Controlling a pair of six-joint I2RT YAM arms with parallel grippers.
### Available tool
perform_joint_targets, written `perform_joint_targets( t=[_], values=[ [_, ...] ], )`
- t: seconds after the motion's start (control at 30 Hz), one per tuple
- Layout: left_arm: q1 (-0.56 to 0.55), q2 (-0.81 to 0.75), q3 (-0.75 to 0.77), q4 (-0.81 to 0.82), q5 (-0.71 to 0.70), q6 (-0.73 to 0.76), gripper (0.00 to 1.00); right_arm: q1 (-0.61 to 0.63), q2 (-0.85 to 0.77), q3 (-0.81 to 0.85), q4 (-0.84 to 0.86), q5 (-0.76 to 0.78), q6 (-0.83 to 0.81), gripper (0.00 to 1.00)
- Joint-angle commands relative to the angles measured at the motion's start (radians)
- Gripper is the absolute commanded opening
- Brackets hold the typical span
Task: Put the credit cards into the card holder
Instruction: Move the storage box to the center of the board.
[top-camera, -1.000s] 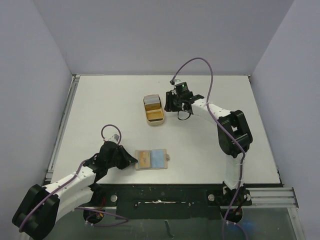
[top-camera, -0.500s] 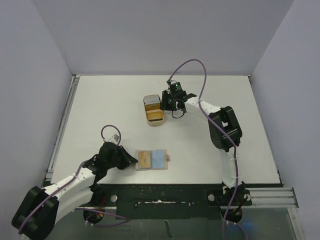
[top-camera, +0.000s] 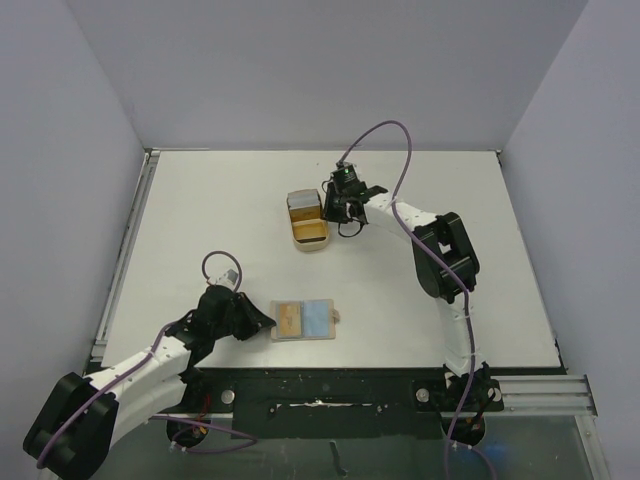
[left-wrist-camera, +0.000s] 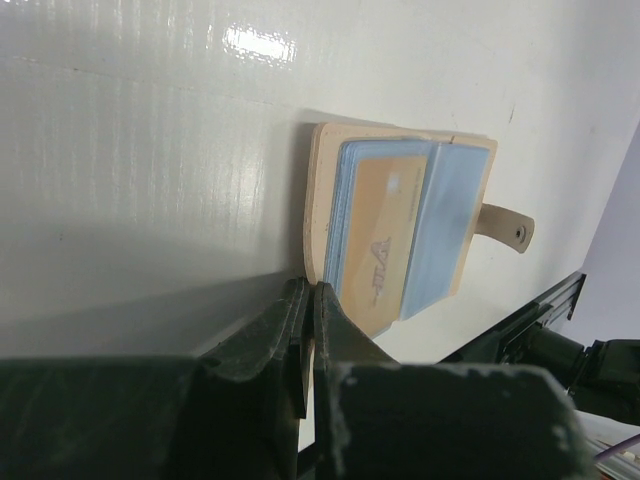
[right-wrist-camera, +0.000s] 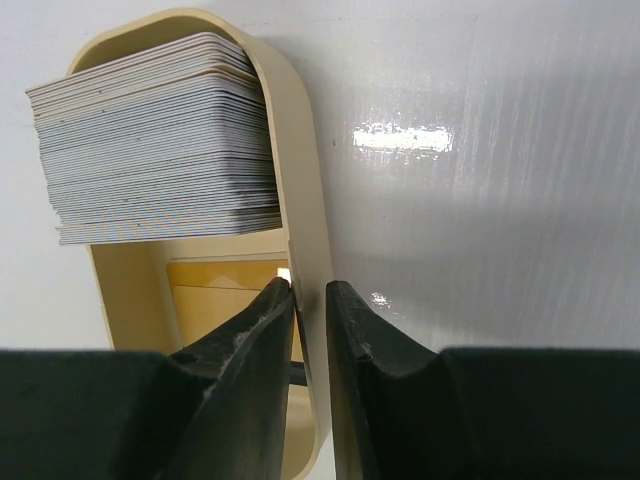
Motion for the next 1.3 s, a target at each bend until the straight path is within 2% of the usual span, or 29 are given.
perform_joint_targets(
  t=[0.0, 0.3, 0.5, 0.8, 1.27],
  values=[
    [-0.002, -0.009, -0.001, 0.059, 0.017, 0.01, 0.0, -0.005, -0.018, 0.019, -0.058, 0.069, 0.053, 0.19],
    [-0.003, -0.029, -0.006, 0.046, 0.014, 0.015, 0.0, 0.0, -0.047, -0.01, -0.105, 0.092, 0.153, 0.13],
    [-0.003, -0.045, -0.011, 0.04, 0.014, 0.014, 0.0, 0.004, -0.07, -0.034, -0.136, 0.12, 0.205, 0.13],
    [-0.003, -0.081, -0.03, 0.029, 0.017, 0.009, 0.0, 0.034, -0.141, -0.095, -0.199, 0.208, 0.31, 0.15],
    [-0.001, -0.117, -0.032, -0.013, 0.015, 0.017, 0.0, 0.08, -0.261, -0.263, -0.184, 0.254, 0.466, 0.2]
  ],
)
